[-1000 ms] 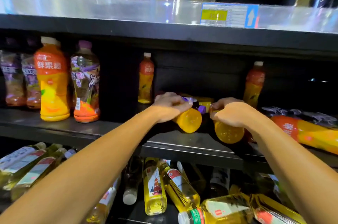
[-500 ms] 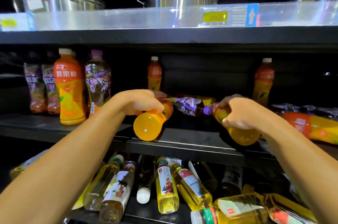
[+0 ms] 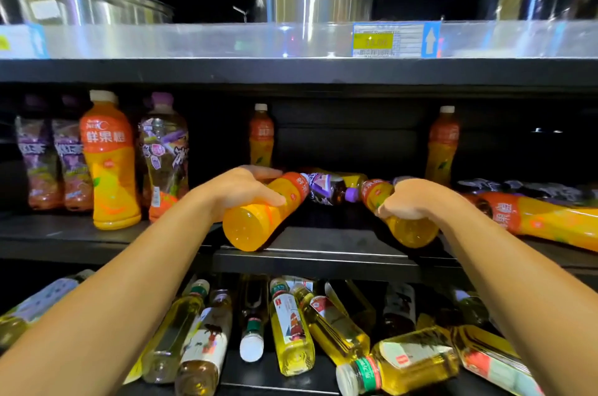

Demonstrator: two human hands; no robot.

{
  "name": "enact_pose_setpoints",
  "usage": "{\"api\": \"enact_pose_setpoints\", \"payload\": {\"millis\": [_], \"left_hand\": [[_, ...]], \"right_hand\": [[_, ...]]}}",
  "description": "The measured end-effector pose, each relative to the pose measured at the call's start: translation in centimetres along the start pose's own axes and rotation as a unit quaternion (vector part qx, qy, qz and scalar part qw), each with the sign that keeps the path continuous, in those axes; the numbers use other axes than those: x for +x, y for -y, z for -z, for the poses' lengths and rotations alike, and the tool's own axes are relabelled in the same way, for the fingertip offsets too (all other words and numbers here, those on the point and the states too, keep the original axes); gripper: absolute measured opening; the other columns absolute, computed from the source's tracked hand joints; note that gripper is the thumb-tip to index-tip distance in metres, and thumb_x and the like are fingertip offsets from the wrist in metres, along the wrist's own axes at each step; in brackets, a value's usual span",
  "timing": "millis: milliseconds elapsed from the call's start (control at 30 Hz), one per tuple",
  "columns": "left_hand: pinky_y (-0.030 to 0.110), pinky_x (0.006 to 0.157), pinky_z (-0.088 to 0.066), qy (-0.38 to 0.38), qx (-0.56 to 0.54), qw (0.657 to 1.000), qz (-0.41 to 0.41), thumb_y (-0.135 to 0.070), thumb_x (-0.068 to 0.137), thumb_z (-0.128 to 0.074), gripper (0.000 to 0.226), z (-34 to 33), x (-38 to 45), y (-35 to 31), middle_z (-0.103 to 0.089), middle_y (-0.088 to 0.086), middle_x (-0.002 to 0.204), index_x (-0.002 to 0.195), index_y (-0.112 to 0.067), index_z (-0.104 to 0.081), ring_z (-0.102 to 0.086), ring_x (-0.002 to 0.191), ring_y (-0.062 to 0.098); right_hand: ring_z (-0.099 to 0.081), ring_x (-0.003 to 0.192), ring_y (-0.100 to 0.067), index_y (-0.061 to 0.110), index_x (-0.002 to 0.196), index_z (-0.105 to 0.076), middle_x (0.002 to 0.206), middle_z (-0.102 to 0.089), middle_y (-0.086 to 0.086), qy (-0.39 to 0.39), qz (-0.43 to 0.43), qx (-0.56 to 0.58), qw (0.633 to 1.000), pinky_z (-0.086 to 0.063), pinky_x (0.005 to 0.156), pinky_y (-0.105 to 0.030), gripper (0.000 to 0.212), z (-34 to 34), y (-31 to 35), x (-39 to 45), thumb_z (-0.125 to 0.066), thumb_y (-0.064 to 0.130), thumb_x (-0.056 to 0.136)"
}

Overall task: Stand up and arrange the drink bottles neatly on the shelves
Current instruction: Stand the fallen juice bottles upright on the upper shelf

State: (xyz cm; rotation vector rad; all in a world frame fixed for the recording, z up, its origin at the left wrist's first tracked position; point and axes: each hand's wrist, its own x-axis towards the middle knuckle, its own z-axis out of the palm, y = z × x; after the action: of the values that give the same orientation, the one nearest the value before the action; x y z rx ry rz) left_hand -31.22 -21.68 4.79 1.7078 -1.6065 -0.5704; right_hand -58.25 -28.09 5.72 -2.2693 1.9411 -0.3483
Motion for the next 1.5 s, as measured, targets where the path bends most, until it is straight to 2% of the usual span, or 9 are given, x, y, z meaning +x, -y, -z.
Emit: {"api": "enact_pose_setpoints", "payload": {"millis": [133, 300, 367, 600, 733, 867, 1033, 1133, 1500], "left_hand": [[0.043, 0.083, -0.058, -0.033, -0.111, 0.993, 0.007, -0.022, 0.080, -0.077, 0.073, -1.5, 0.8, 0.4, -0.060, 0.009, 0.127, 0.144, -0.033, -0.045, -0.068, 0.098, 0.029], [0.037, 0.070, -0.056, -0.096, -0.257, 0.962, 0.002, -0.018, 0.081, -0.076, 0.067, -4.4, 1.8, 0.2, -0.062, 0.013, 0.124, 0.141, -0.029, -0.050, -0.070, 0.092, 0.031], [0.034, 0.067, -0.054, -0.135, -0.282, 0.950, -0.017, -0.017, 0.082, -0.075, 0.067, -5.6, 1.8, -0.3, -0.061, 0.011, 0.125, 0.143, -0.027, -0.049, -0.069, 0.092, 0.029], [0.017, 0.067, -0.050, -0.229, -0.202, 0.941, -0.146, -0.018, 0.070, -0.083, 0.096, -7.8, 0.5, -2.0, -0.056, -0.008, 0.121, 0.151, -0.028, -0.033, -0.061, 0.096, 0.001], [0.016, 0.078, -0.049, -0.243, -0.135, 0.945, -0.172, -0.036, 0.061, -0.079, 0.106, -8.6, -0.5, -2.4, -0.054, -0.008, 0.127, 0.153, -0.028, -0.028, -0.059, 0.102, -0.002], [0.036, 0.087, -0.055, -0.237, -0.125, 0.947, -0.175, -0.046, 0.057, -0.075, 0.104, -9.1, -1.6, -2.4, -0.060, -0.001, 0.126, 0.150, -0.030, -0.030, -0.064, 0.107, 0.013], [0.028, 0.091, -0.048, -0.236, -0.048, 0.953, -0.185, -0.019, 0.082, -0.078, 0.090, -9.3, -2.3, -2.2, -0.048, -0.002, 0.136, 0.152, -0.026, -0.021, -0.052, 0.120, 0.014], [0.042, 0.101, -0.048, -0.255, -0.025, 0.954, -0.155, -0.027, 0.083, -0.076, 0.091, -8.0, -2.8, -1.3, -0.048, 0.000, 0.140, 0.152, -0.026, -0.017, -0.051, 0.123, 0.016], [0.050, 0.093, -0.045, -0.392, 0.156, 0.907, 0.016, -0.040, 0.077, -0.079, 0.098, -2.9, -2.3, 1.4, -0.047, 0.019, 0.127, 0.153, -0.018, -0.021, -0.052, 0.115, 0.042]], "right_hand": [[-0.054, 0.117, -0.031, 0.009, 0.141, -0.046, 0.132, -0.054, -0.012, -0.027, -0.020, 0.166, 0.986, -0.041, 0.086, -0.034, 0.068, -0.4, -2.0, 1.0, -0.071, 0.035, 0.084], [-0.060, 0.102, -0.022, 0.019, 0.124, -0.060, 0.122, -0.062, -0.004, -0.077, 0.021, 0.396, 0.915, -0.049, 0.091, -0.036, 0.043, -1.8, -4.7, 2.4, -0.074, 0.027, 0.084], [-0.055, 0.102, -0.017, 0.018, 0.138, -0.051, 0.123, -0.057, 0.000, -0.109, 0.070, 0.416, 0.900, -0.044, 0.088, -0.030, 0.056, -2.4, -4.7, 2.6, -0.073, 0.025, 0.086], [-0.057, 0.117, -0.017, 0.026, 0.156, -0.013, 0.149, -0.038, 0.003, -0.072, 0.221, 0.448, 0.863, -0.052, 0.087, -0.031, 0.094, -4.0, -4.7, 2.7, -0.074, 0.022, 0.085], [-0.065, 0.102, -0.010, 0.021, 0.153, -0.022, 0.133, -0.054, 0.005, 0.002, 0.243, 0.492, 0.836, -0.054, 0.072, -0.022, 0.089, -4.0, -5.0, 1.8, -0.075, 0.011, 0.082], [-0.070, 0.091, -0.017, 0.018, 0.126, -0.053, 0.108, -0.069, -0.006, 0.005, 0.266, 0.484, 0.833, -0.057, 0.070, -0.025, 0.057, -4.0, -5.1, 0.8, -0.077, 0.013, 0.074], [-0.068, 0.100, -0.014, 0.020, 0.128, -0.048, 0.113, -0.067, 0.001, -0.023, 0.268, 0.453, 0.850, -0.057, 0.089, -0.039, 0.060, -4.7, -4.8, 0.4, -0.079, 0.017, 0.077], [-0.065, 0.104, -0.015, 0.022, 0.127, -0.046, 0.115, -0.064, 0.003, -0.034, 0.261, 0.410, 0.873, -0.055, 0.093, -0.042, 0.061, -4.7, -3.3, 0.4, -0.080, 0.024, 0.077], [-0.050, 0.124, -0.034, 0.007, 0.139, -0.034, 0.136, -0.051, -0.014, -0.060, 0.194, 0.229, 0.952, -0.044, 0.098, -0.039, 0.076, -6.1, 8.1, 1.7, -0.073, 0.040, 0.084]]}}
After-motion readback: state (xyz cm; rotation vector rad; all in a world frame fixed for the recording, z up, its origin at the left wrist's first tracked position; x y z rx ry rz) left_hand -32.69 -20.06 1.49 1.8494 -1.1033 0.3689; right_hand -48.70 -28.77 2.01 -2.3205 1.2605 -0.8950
